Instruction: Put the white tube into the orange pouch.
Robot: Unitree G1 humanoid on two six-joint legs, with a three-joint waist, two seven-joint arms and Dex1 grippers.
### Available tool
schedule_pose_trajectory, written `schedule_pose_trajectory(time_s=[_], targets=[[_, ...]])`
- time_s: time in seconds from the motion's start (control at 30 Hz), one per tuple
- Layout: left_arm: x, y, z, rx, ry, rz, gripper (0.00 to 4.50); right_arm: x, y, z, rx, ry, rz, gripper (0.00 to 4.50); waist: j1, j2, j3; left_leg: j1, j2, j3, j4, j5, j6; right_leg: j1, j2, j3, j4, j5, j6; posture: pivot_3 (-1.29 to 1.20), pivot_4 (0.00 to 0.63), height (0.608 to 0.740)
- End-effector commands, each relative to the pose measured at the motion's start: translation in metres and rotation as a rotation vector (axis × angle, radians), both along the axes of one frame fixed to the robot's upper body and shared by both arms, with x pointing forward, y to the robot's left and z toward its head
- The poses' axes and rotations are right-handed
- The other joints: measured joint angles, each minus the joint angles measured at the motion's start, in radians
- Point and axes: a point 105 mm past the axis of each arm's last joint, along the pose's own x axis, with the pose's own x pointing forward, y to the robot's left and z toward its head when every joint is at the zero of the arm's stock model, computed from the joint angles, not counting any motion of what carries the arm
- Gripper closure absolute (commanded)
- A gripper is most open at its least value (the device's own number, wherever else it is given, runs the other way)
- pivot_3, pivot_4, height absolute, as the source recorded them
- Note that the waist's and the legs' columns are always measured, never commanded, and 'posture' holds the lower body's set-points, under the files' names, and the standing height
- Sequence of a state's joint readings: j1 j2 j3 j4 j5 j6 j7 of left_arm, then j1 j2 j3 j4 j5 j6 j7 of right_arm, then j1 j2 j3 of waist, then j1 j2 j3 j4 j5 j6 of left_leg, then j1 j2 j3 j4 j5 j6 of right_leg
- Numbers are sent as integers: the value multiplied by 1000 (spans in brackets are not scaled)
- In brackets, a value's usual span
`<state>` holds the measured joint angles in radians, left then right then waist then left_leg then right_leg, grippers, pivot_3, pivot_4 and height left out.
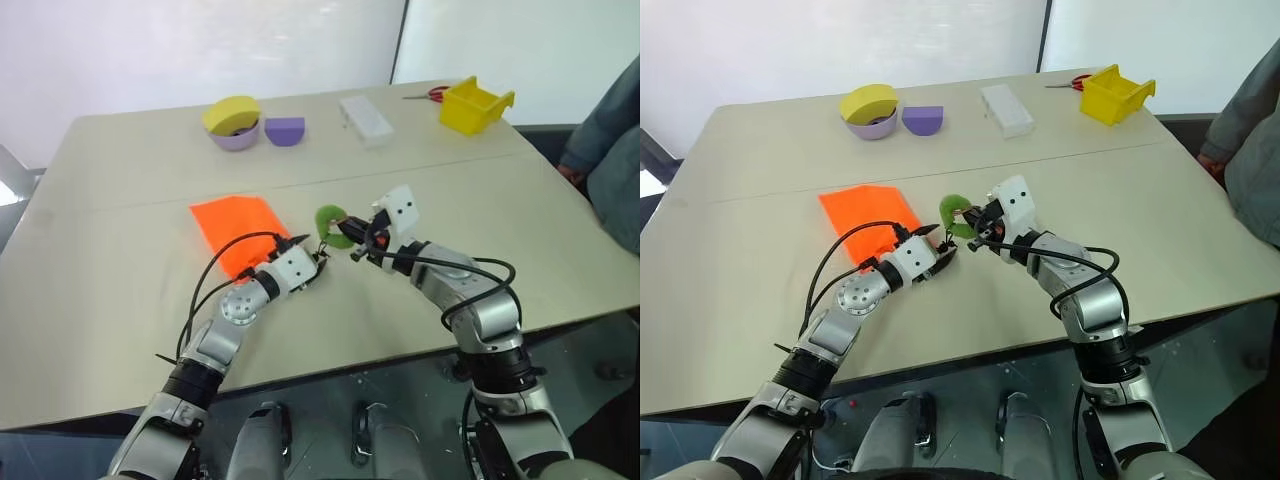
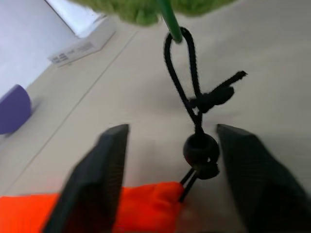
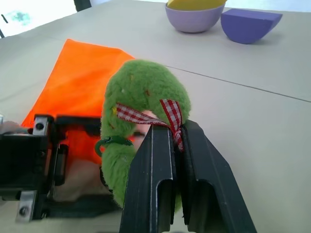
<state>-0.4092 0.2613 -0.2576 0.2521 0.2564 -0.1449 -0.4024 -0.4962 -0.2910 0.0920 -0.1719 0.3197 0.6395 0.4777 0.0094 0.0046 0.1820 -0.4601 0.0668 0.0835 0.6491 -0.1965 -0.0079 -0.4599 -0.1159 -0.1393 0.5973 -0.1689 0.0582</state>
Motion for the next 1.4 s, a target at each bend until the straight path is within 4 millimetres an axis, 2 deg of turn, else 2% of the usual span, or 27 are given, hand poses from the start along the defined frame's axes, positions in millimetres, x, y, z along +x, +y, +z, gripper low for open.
schedule_pose_trajectory(time_s=[0.03,0.07,0.1,0.33,0.47,0.53,0.6,0.7,0.77,0.83,0.93,1.0,1.13,1.23,1.4], targets=[[-3,-3,-2,1,4,-14,3400,-4,4,17,19,-63,19,4500,1,0,0,0,0,0,0,0,0,0,0,0,0,0,0,0,150,740],[-4,-3,-2,0,8,-17,3969,-4,4,17,20,-63,19,4500,2,0,0,0,0,0,-1,0,0,0,0,0,0,0,0,0,150,740],[-5,-3,-2,-7,11,-18,4346,-4,4,17,20,-63,19,4500,3,0,0,0,0,0,-1,0,0,0,0,0,0,0,0,0,150,740],[-5,6,11,-121,72,-42,4343,-4,0,18,16,-63,15,4500,3,0,0,0,0,1,0,0,1,0,0,0,-1,0,0,0,150,740],[-10,13,24,-254,166,-161,4343,-3,-2,18,16,-61,13,4500,0,0,0,0,0,0,0,0,0,0,0,0,0,0,0,0,150,740],[-9,23,36,-372,225,-204,4343,-3,-1,18,15,-61,21,4500,-1,0,0,0,0,0,0,0,0,-1,0,0,0,0,0,0,150,740],[-15,27,38,-404,305,-291,4343,-3,0,19,15,-62,26,4500,-1,0,0,0,0,0,0,0,0,-1,0,0,0,0,0,0,150,740],[-25,33,43,-403,333,-406,4343,-4,0,18,16,-62,31,4500,-1,0,0,0,0,0,0,0,1,-1,1,0,0,0,0,0,150,740],[-29,38,38,-348,358,-431,4343,3,-9,20,21,-75,-31,4500,0,0,0,0,0,0,0,0,1,-1,1,0,0,0,0,0,150,740],[-33,42,21,-183,345,-425,4343,15,-33,27,37,-91,-127,4500,2,0,0,-1,0,1,0,0,1,-1,1,0,-1,0,0,0,150,740],[-34,40,14,-85,291,-412,4343,26,-66,45,131,-111,-238,4500,4,0,0,-1,0,1,0,0,1,0,0,0,-1,0,0,0,150,740],[-33,38,13,-23,247,-412,4343,28,-74,49,142,-118,-263,4500,3,0,0,-1,0,1,0,0,1,0,0,0,-1,0,0,0,150,740],[-9,47,12,178,122,-261,4343,32,-92,50,143,-125,-320,4500,3,0,0,-1,0,1,-1,0,1,-1,0,0,0,0,0,0,150,740],[3,49,20,177,63,-179,4343,34,-104,52,170,-126,-364,4500,2,0,0,-1,0,1,-1,0,1,-1,1,0,0,0,0,0,150,740],[0,46,15,206,61,-205,4343,35,-109,50,152,-126,-385,4500,1,0,0,-1,0,2,-1,1,1,-2,1,1,0,0,0,0,150,740]])
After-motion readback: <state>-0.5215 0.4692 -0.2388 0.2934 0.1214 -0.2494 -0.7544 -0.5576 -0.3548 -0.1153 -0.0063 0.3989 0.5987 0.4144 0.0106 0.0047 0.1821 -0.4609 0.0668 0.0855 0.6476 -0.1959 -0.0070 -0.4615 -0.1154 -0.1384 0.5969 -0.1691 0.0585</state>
